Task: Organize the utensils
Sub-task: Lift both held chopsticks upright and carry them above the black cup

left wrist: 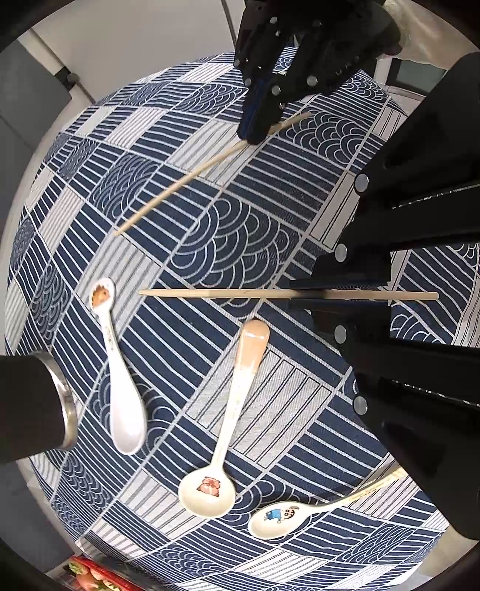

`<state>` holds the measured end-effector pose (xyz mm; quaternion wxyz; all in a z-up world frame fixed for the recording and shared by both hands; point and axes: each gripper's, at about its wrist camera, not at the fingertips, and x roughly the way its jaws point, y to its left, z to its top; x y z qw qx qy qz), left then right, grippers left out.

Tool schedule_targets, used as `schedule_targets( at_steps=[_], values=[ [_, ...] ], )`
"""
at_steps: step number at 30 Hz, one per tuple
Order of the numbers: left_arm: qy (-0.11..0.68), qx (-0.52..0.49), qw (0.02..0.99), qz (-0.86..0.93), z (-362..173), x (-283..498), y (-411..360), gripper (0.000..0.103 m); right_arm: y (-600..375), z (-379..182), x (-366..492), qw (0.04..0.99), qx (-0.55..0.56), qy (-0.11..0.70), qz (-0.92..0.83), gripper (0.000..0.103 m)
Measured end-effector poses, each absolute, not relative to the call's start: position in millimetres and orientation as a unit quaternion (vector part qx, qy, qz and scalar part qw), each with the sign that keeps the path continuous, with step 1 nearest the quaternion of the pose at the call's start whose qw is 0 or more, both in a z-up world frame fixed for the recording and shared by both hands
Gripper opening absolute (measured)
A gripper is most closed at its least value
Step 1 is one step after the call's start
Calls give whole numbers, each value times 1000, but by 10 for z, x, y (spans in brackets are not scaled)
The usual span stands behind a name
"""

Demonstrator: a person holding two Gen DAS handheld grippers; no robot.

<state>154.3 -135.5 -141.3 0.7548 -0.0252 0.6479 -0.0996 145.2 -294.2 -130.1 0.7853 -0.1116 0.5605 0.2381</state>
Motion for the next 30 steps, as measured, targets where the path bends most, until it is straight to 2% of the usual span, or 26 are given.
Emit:
schedule_targets(
  at_steps=[9, 20, 30],
  values=[
    [626, -2, 771, -116, -1085, 1294, -1059, 4, -3032, -978, 1300, 811, -100, 541, 202, 5],
    [604, 33, 789, -107, -853, 1267, -919, 4, -3087, -726, 1069, 837, -58, 514, 179, 5],
    [568, 57, 817, -79, -375, 1389, -729, 4, -2998, -378, 1040, 860, -42, 472, 189, 5]
  ],
)
